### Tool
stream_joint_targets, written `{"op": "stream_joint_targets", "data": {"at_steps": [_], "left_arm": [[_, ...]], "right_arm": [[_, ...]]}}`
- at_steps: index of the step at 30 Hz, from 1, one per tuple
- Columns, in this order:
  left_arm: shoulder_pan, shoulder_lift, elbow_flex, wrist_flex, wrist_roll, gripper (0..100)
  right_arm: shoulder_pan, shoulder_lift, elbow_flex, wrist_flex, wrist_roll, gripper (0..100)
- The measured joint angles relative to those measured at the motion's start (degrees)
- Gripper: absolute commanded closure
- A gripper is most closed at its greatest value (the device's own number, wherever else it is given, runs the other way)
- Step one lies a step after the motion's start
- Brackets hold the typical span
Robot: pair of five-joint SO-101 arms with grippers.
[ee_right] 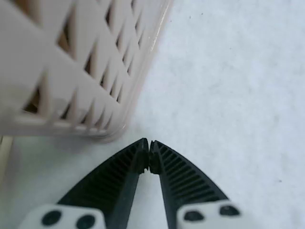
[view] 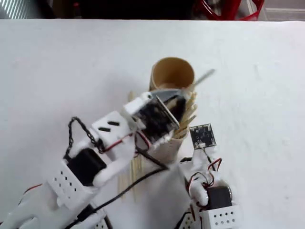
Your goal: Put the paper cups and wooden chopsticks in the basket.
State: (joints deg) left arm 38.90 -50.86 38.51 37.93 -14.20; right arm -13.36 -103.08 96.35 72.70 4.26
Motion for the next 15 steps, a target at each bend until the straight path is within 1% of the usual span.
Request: {"op": "stream_joint_targets", "data": {"at_steps": [1,3,6,9,12,15], "left_arm": [[-0.8,0.0,0.0,0.0,1.5,84],[-2.5,0.0,0.0,0.0,4.2,83],[-4.0,0.0,0.0,0.0,6.6,85],[-6.9,0.0,0.0,0.0,7.1,89],[-12.5,0.0,0.0,0.0,7.4,91],[-20.5,0.0,0.0,0.0,8.2,92]], "right_arm": [[0.0,0.0,0.0,0.0,0.0,97.9],[0.0,0.0,0.0,0.0,0.0,97.9],[0.8,0.0,0.0,0.0,0.0,97.9],[4.5,0.0,0.0,0.0,0.0,97.9],[7.3,0.0,0.0,0.0,0.0,97.9],[7.0,-0.1,0.0,0.0,0.0,97.9]]}}
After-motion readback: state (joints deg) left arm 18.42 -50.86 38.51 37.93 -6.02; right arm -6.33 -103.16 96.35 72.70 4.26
